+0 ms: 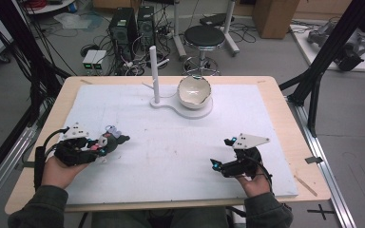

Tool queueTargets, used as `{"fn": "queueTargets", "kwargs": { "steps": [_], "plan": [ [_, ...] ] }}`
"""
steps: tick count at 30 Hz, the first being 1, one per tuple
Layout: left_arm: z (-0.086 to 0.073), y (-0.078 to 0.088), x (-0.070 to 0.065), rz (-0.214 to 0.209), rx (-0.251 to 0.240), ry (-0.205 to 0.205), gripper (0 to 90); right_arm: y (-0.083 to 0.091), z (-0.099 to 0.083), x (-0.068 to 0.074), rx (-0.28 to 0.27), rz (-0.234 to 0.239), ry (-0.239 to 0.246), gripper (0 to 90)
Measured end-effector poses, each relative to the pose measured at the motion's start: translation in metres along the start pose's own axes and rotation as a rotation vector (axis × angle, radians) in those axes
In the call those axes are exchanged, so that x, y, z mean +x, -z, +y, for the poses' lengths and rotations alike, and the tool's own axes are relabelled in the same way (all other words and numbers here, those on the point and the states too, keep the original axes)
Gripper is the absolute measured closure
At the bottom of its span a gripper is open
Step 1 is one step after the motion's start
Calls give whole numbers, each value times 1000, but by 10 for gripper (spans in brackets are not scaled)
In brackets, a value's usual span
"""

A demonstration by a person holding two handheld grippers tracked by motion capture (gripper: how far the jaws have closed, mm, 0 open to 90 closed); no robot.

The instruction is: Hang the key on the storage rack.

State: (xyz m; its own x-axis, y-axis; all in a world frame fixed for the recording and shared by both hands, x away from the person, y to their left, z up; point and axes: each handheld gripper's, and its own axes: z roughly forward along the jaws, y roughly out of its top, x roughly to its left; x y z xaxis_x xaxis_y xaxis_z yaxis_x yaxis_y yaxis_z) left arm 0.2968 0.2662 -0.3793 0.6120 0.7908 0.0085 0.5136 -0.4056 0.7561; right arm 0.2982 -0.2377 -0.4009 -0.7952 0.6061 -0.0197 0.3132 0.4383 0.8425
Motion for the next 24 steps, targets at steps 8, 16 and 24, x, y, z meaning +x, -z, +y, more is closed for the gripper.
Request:
{"fn": "queueTargets", "kwargs": {
  "steps": [8, 16, 24],
  "plan": [
    [5, 6, -1, -5, -9, -19, 591, -2, -1, -3, 3, -2, 5, 103],
    [5, 6, -1, -5, -5, -24, 591, -1, -2, -4, -1, 0, 2, 103],
    [7, 10, -3, -11, -18, -24, 591, -2, -1, -3, 1, -4, 5, 102]
  ]
}}
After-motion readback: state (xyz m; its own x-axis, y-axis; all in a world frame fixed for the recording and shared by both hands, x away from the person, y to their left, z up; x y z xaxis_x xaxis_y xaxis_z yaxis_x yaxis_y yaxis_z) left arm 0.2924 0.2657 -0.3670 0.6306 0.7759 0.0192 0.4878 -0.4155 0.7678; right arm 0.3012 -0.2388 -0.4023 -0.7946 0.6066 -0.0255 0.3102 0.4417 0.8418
